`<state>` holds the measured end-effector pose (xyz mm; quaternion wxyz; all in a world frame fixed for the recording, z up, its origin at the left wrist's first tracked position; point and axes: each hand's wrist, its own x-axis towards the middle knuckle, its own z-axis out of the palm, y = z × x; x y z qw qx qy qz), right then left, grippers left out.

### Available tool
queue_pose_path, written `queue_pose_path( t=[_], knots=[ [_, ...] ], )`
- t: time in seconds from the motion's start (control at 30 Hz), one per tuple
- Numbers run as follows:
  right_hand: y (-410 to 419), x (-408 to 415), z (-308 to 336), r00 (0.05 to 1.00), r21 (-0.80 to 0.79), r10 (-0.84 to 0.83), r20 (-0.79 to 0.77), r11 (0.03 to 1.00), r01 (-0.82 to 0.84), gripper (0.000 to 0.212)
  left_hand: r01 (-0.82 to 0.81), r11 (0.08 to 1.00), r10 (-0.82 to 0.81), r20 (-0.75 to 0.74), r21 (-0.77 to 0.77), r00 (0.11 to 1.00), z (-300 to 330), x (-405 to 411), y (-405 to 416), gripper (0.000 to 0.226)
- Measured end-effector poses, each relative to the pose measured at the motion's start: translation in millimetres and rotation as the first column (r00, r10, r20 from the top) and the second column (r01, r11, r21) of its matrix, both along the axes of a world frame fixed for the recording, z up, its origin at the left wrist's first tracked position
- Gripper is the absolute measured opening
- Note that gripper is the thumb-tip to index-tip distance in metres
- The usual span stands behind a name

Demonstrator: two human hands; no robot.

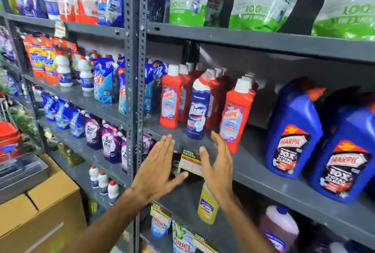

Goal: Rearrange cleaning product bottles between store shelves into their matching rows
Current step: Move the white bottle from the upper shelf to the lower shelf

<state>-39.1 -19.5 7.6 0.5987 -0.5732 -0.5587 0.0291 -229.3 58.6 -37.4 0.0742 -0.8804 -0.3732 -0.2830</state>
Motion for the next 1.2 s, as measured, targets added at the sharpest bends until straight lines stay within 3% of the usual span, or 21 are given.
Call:
queue_pose_path(
  t=[0.27,0.6,1.03,1.2],
  knots=[
    [100.2,-3.6,22.2,0.98,-0.175,-0.164,-0.115,0.974,0.143,0.075,-0.028,0.996,0.02,-0.097,-0.084,0.995,7.5,-21.2,113.2,0.116],
    [144.9,-0.7,43.1,0.969,-0.313,-0.196,-0.15,0.939,0.142,0.059,0.016,0.992,-0.029,-0.11,-0.125,0.994,4.7,-30.2,144.1,0.113],
    [129.3,-14.8,38.5,0.967,-0.269,-0.135,-0.214,0.96,0.075,0.064,-0.01,0.992,-0.011,-0.16,-0.125,0.987,9.9,-33.5,145.1,0.111],
    [113.5,-33.8,29.9,0.963,-0.229,-0.058,-0.265,0.974,-0.004,0.074,0.034,0.995,-0.042,-0.082,-0.098,0.996,-5.5,-45.9,123.2,0.106]
  ],
)
